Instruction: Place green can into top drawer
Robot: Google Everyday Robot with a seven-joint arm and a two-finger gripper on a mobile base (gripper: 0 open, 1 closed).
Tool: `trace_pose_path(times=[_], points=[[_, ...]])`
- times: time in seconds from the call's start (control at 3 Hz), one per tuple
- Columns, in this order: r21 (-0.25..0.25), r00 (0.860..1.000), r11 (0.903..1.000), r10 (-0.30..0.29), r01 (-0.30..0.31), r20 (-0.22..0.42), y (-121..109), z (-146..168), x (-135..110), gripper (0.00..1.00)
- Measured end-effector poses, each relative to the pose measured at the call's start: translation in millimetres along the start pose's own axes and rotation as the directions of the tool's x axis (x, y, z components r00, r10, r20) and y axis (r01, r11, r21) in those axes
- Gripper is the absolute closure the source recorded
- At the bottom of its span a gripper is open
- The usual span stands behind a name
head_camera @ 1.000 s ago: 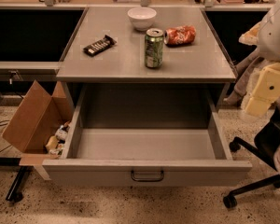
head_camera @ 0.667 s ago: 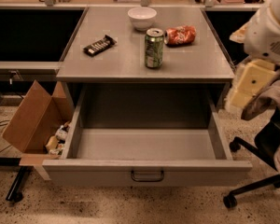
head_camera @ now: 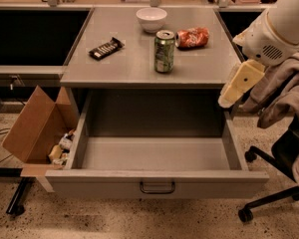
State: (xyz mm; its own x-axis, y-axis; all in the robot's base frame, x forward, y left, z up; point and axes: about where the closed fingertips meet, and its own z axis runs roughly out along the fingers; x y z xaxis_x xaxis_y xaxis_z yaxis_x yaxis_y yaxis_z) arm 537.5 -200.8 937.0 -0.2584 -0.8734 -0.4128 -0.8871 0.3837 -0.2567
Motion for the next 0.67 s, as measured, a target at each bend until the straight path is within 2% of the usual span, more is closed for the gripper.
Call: trace_pose_path(times=[0.33, 0.67], points=[[0.023, 0.999, 0.9992, 0.03, -0.031, 0.045, -15, 5, -4, 0.0], [0.034, 0.988, 0.997, 0.065, -0.07, 0.144, -43, 20, -21, 0.0]])
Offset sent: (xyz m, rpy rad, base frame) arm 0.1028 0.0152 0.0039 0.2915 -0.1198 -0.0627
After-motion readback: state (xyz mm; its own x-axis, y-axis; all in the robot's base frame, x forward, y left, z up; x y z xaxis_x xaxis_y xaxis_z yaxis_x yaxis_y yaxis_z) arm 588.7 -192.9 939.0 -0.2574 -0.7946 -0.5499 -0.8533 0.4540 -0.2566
